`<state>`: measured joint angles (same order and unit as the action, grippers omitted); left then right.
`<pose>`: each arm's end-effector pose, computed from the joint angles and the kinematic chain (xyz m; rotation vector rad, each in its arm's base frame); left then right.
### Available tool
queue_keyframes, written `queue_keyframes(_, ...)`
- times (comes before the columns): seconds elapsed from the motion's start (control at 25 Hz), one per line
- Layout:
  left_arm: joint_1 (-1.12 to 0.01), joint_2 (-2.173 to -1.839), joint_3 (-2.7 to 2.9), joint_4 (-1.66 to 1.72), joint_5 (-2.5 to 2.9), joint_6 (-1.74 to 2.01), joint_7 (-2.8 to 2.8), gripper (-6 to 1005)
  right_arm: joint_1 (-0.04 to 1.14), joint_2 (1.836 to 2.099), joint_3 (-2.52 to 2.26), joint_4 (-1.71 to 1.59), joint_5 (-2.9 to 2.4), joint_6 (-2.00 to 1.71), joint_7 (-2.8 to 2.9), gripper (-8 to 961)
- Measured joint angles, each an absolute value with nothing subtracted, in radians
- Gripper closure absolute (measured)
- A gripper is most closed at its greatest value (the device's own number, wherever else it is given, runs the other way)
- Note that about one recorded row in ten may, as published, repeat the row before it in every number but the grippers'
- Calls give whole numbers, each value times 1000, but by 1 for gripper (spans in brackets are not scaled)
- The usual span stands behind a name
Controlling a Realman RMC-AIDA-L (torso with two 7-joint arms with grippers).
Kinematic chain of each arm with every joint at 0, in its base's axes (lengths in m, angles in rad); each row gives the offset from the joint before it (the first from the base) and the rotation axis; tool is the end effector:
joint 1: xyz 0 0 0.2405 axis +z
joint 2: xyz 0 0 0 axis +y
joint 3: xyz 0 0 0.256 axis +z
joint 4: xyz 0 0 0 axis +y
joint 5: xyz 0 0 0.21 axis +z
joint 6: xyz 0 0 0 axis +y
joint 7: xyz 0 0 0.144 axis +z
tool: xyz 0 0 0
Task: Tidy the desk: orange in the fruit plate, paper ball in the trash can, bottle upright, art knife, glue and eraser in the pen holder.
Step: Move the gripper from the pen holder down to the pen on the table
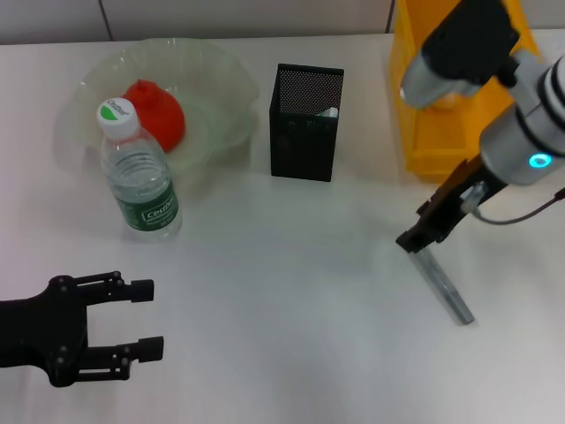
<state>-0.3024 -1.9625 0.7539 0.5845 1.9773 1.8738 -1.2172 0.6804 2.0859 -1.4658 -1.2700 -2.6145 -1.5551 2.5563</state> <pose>-0.3192 0.2296 0.0298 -2.8920 -0.6465 -0.7986 0.1666 0.3568 -0.0227 -2.6592 0.8196 -0.6168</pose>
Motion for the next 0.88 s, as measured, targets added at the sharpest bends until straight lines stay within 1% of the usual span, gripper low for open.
queue_keyframes(0.44, -305, -1965, 755, 579, 1978, 1871, -1218, 227, 711, 2088, -1534, -1106, -2612, -1433, 2573, 422)
queue_keyframes(0.68, -305, -1968, 747, 575, 2002, 1869, -1217, 226, 728, 2088, -1545, -1066, -2612, -1416, 2576, 549)
queue_keyframes(0.88, -304, -1969, 747, 574, 2002, 1868, -1212, 227, 731, 2088, -1545, -1059, -2612, -1414, 2576, 607)
